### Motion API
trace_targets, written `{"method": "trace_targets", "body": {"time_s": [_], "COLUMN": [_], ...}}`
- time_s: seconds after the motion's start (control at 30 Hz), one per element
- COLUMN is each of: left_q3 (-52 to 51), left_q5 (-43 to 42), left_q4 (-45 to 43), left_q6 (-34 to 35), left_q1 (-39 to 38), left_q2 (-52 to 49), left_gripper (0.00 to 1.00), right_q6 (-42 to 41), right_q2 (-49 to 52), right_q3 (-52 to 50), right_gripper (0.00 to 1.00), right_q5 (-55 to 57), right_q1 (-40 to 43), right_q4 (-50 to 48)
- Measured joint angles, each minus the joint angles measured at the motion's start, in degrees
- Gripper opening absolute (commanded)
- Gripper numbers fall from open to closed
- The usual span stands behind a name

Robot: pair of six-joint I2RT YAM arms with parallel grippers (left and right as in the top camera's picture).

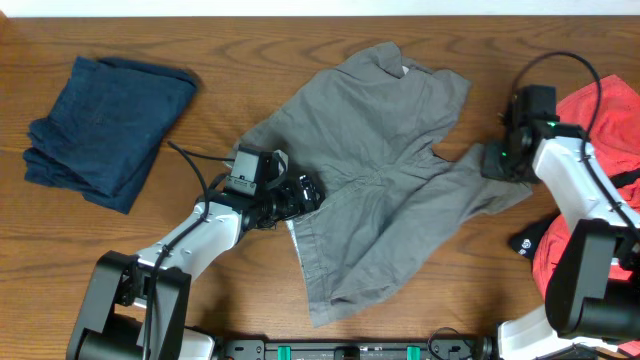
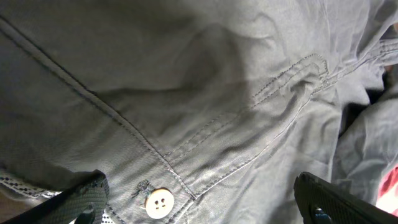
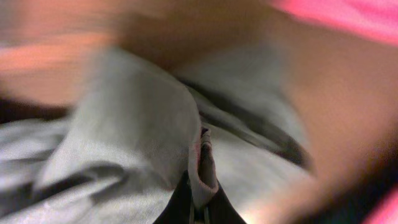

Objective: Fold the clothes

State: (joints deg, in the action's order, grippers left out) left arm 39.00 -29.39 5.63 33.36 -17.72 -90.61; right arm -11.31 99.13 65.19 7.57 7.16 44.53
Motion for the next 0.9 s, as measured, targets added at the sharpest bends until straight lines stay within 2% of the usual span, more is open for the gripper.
{"method": "trace_targets", "body": {"time_s": [0.13, 0.2, 0.33, 0.47, 0.6, 0.73, 0.8, 0.9], "left_q3": [-0.02, -0.09, -0.09, 0.37, 3.32, 6.97, 8.81, 10.6], "left_q5": [-0.98, -1.01, -1.29, -1.01, -0.76, -3.48, -6.16, -9.46], "left_q4": [-2.4, -4.94, -8.66, -8.81, -5.4, -1.86, 1.92, 12.92], "left_q6": [0.28, 0.33, 0.28, -1.31, -2.99, -3.91, -5.07, -7.76], "left_q1": [2.99, 5.35, 10.14, 14.99, 20.06, 24.68, 25.66, 26.27], "left_q2": [-0.57, -1.16, -2.23, -2.58, -3.43, -3.93, -3.91, -3.23], "left_gripper": [0.98, 0.98, 0.98, 0.99, 1.0, 0.98, 0.98, 0.98], "right_q6": [-7.5, -8.11, -2.03, 3.28, 2.89, 2.84, 3.43, 5.31], "right_q2": [-0.33, -1.36, -5.77, -12.2, -15.47, -15.61, -15.61, -15.61], "right_q3": [-0.02, -0.04, -0.02, 0.11, 0.33, 0.33, 0.33, 0.33], "right_gripper": [0.05, 0.05, 0.08, 0.05, 0.05, 0.09, 0.11, 0.15], "right_q5": [5.81, 4.76, -6.12, -19.5, -25.03, -26.97, -27.76, -29.09], "right_q1": [5.07, 7.19, 7.72, 7.65, 7.65, 7.65, 7.65, 7.65], "right_q4": [2.78, 2.25, 0.72, 5.31, 13.94, 23.47, 26.62, 28.61]}}
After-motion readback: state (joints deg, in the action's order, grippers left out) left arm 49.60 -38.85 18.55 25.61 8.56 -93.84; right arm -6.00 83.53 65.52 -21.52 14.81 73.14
